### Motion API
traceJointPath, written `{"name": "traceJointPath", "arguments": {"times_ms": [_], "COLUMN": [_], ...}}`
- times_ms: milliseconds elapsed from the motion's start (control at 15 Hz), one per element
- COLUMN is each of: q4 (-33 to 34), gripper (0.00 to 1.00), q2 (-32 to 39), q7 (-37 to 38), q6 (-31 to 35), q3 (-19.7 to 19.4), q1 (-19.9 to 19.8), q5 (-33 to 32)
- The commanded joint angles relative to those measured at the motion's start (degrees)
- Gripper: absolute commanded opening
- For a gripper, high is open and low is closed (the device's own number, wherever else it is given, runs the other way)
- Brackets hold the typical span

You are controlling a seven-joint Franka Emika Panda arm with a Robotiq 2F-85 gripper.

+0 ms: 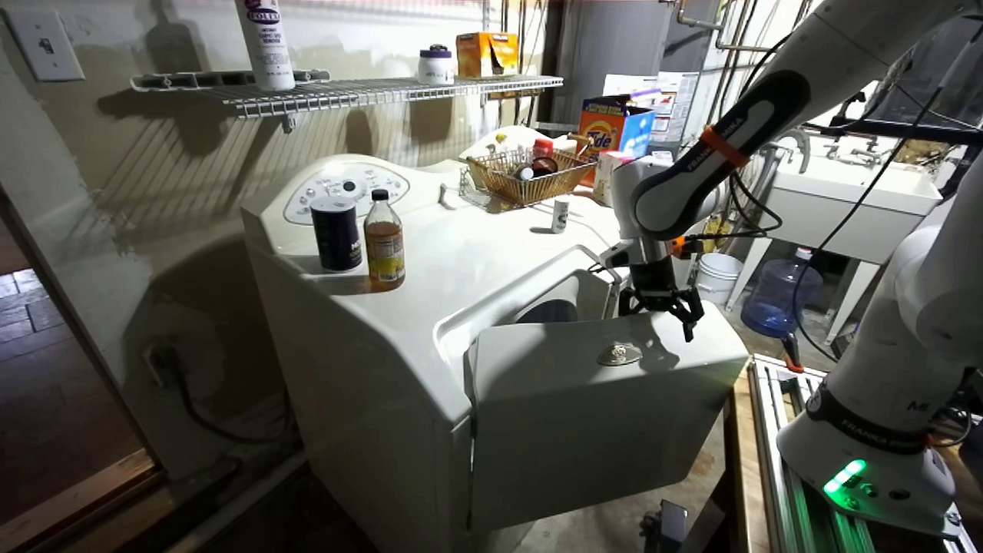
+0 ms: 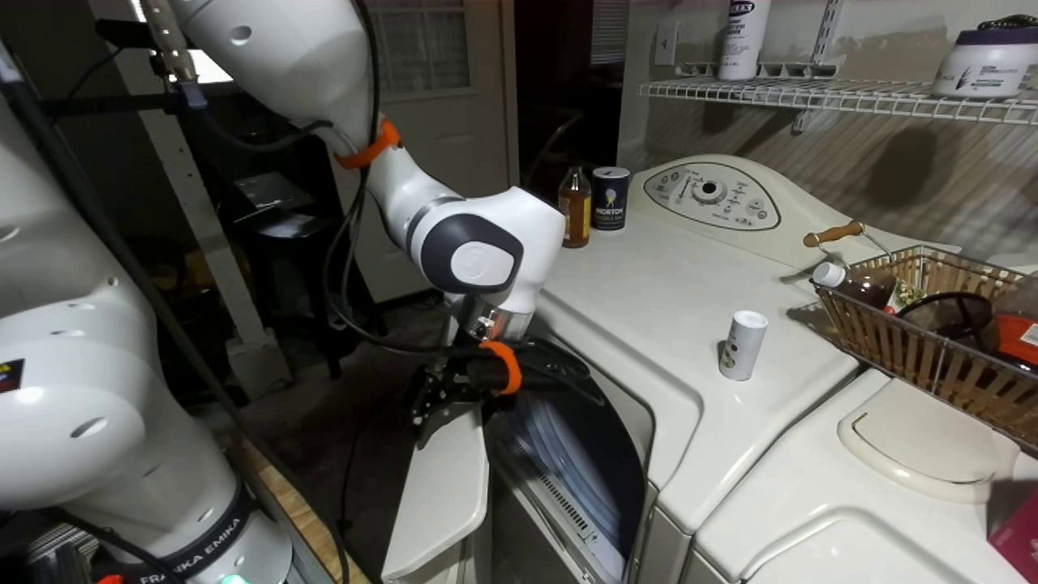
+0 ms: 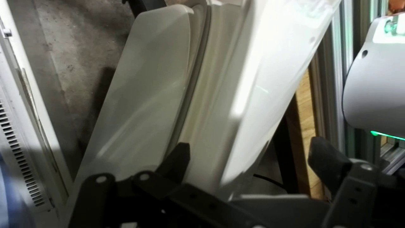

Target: Open the door of the left washing machine

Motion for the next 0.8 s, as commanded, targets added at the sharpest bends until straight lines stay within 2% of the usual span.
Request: {"name": "traceJointPath", "arguments": {"times_ms": [0, 267, 600, 733], "q4": [0.91, 2.43, 5.37, 6.05], "gripper": [1.0, 1.0, 1.0, 1.0], "q2": [-1.66, -3.55, -5.73, -6.03], "q7": [-0.19, 1.09, 6.51, 9.91], "q6": [-4.42, -4.71, -6.91, -4.47], "q3": [-0.9, -2.86, -6.77, -7.81], "q1": [1.0, -0.1, -1.74, -2.09], "q5": [4.34, 12.07, 17.31, 18.46]}}
